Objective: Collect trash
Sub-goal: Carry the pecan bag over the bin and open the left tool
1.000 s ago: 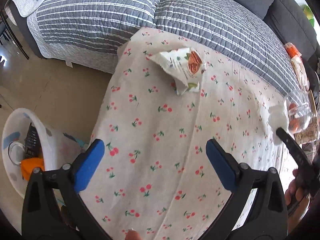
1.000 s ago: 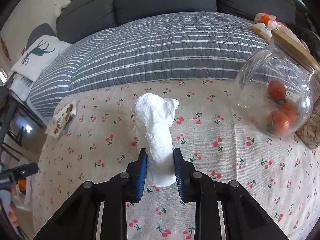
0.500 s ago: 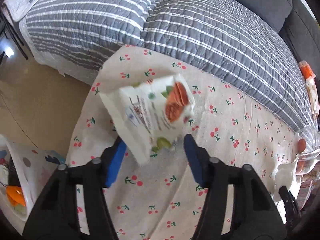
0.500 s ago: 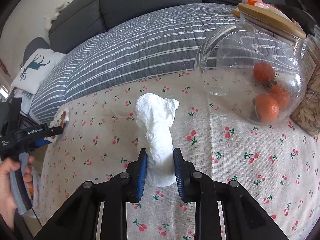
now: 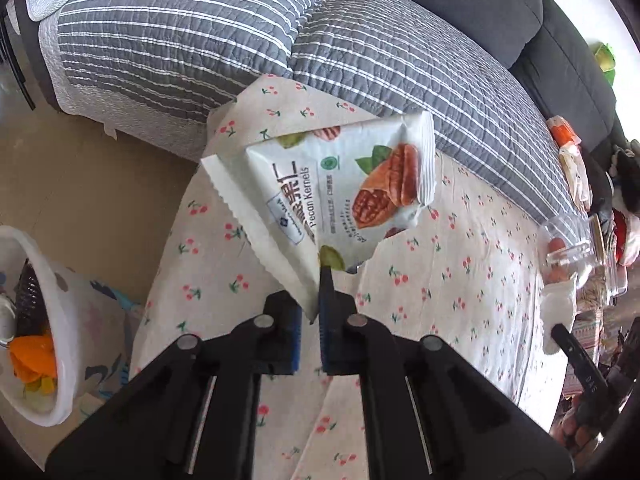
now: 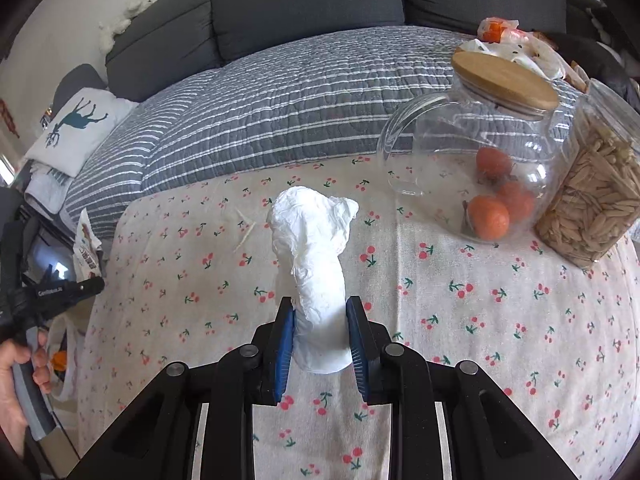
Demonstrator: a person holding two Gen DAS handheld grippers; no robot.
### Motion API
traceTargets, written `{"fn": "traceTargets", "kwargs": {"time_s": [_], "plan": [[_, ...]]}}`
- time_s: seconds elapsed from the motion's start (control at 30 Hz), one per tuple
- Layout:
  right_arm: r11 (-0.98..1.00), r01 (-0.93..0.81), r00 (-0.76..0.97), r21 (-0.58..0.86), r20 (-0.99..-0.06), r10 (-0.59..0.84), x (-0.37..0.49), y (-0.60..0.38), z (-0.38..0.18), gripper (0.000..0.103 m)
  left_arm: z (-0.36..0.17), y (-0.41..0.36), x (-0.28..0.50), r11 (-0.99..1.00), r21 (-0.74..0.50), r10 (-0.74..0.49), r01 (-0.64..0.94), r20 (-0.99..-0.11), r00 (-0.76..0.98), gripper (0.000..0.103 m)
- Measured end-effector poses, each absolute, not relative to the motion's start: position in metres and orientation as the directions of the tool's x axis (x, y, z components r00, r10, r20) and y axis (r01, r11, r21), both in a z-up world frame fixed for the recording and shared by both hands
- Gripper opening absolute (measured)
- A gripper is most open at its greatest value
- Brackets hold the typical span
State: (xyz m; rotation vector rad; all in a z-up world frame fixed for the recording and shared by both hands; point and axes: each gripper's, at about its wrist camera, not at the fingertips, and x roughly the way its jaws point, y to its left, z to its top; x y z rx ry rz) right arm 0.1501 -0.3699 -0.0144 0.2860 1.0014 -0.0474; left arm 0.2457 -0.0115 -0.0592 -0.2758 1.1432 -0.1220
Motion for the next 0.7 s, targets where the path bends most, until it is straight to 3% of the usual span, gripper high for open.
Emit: {"fn": "traceTargets", "kwargs": {"time_s": [0.43,0.7], "plan": [[0.954,0.097,0.604,0.283,-0.779,0.17,0.086,-0.319,0.045,0.026,-0.022,0.053,0.168,0.964,-0.257,-0.26,0.063,-0.873,0.414,0.008],[0.94,-0.01,0.579,0.341,-0.765,0.284,0.077,-0.241,0.039,0.026,-0.03,0.141,0.135,0.982,-0.187,-0.162,-0.022,-0.897,0.411,0.008]]}}
